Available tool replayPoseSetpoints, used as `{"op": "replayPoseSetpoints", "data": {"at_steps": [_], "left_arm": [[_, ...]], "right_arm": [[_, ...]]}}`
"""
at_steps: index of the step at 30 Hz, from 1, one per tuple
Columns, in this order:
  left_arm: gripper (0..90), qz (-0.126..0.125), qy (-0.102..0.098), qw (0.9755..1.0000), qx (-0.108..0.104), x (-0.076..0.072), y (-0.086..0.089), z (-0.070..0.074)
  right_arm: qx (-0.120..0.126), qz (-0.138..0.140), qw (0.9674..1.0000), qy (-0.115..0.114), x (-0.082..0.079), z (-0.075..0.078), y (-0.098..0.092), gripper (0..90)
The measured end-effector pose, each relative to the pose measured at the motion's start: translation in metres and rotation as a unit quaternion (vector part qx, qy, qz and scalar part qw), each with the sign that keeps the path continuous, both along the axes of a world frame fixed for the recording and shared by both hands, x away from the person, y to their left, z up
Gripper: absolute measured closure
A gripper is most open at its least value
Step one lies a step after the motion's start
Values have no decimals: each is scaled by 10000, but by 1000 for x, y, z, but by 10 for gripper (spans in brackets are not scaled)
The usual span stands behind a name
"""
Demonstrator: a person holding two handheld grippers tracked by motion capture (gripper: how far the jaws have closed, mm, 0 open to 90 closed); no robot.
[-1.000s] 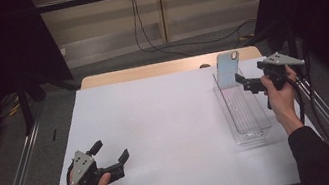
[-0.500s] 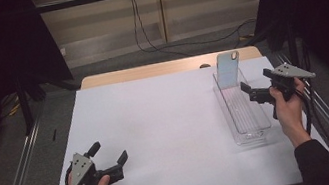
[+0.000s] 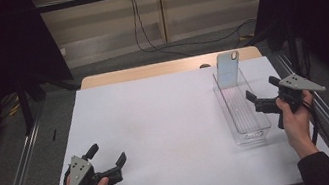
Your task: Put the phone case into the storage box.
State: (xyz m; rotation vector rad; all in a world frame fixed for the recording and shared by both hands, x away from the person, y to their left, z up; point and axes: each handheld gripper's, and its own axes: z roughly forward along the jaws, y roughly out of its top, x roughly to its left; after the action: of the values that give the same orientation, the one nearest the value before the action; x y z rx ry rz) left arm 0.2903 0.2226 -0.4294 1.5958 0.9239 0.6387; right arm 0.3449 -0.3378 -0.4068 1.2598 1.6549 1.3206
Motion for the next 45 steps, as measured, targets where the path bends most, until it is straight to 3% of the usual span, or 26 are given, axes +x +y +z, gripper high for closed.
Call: {"op": "replayPoseSetpoints", "data": {"at_steps": [11, 22, 33, 45], "left_arm": [[30, 23, 1, 10000, -30, -2, -1, 0], [34, 12, -39, 10000, -11, -4, -1, 1], [33, 25, -28, 10000, -1, -5, 0, 1], [34, 35, -27, 10000, -30, -8, 1, 0]], "right_arm": [[61, 135, 9999, -59, -19, 3, 5, 0], [2, 87, 9998, -157, -42, 5, 4, 0], [-113, 202, 9997, -77, -61, -1, 8, 10], [-68, 157, 9998, -31, -86, -11, 9, 5]]}}
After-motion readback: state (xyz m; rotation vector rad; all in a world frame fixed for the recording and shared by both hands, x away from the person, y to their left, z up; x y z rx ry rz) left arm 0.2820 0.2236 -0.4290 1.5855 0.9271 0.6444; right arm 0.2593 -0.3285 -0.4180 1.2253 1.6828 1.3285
